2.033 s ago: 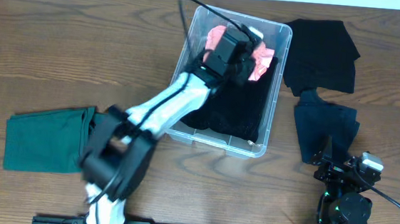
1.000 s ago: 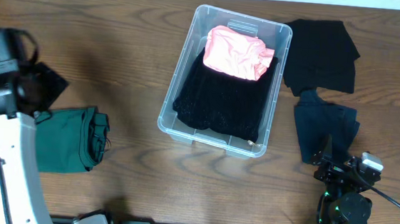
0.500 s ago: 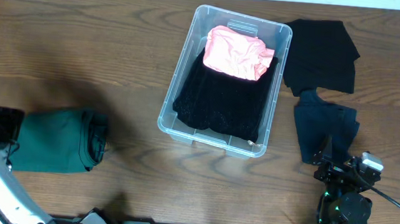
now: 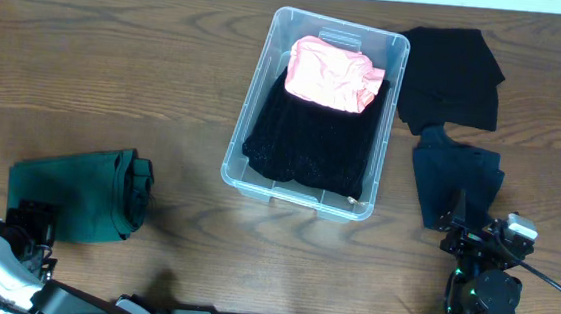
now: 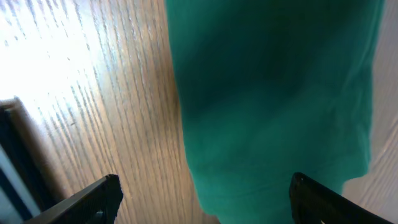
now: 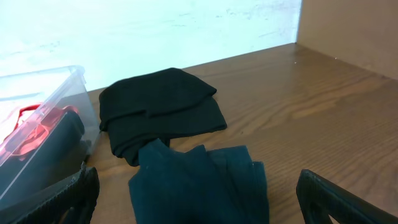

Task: Pack container
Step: 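Release the pink garment and withdraw the left gripper to the green garment, then grasp the edge of the dark green garment with the left gripper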

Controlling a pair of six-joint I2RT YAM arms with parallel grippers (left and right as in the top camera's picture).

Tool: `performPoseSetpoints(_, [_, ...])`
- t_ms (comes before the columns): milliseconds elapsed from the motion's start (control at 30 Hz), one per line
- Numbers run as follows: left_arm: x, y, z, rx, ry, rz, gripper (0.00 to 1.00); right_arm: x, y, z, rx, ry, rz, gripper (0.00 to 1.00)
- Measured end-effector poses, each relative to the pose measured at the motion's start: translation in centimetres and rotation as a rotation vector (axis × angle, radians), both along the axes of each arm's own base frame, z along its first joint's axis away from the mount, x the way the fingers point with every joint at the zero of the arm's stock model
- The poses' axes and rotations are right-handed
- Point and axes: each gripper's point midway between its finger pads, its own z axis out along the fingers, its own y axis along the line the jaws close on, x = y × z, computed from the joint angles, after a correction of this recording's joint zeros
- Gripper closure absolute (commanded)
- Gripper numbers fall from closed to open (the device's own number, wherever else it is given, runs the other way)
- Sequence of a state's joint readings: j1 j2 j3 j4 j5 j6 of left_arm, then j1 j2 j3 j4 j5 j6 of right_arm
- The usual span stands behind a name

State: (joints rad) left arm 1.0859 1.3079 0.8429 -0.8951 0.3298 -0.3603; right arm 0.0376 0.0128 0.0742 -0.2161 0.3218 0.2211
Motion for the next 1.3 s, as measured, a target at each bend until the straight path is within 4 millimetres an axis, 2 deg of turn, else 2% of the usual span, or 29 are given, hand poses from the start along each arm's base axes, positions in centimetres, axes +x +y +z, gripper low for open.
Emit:
performPoseSetpoints(200, [-0.1,-0.1,-1.8,0.016,-0.009,0.000,0.12,0.0,0.0,0.0,0.000,0.000,0.000,0.01])
performPoseSetpoints(667, [0.7,0.3,-4.5,0.086,-0.078,-0.039,0.11,0.0,0.0,0.0,0.000,0.000,0.000,0.01])
performPoseSetpoints(933, [1.2,-0.8,-6.4,0.087,-0.135,-0.082,0.11,0.0,0.0,0.0,0.000,0.000,0.000,0.01])
performPoseSetpoints(1133, [2.9,0.3,-6.1,0.128,-0.222,-0.112,0.12,0.0,0.0,0.0,0.000,0.000,0.000,0.01])
performPoseSetpoints(1300, [5.2,1.6,-5.9,0.166,-0.350,-0.143,0.12,0.0,0.0,0.0,0.000,0.000,0.000,0.01])
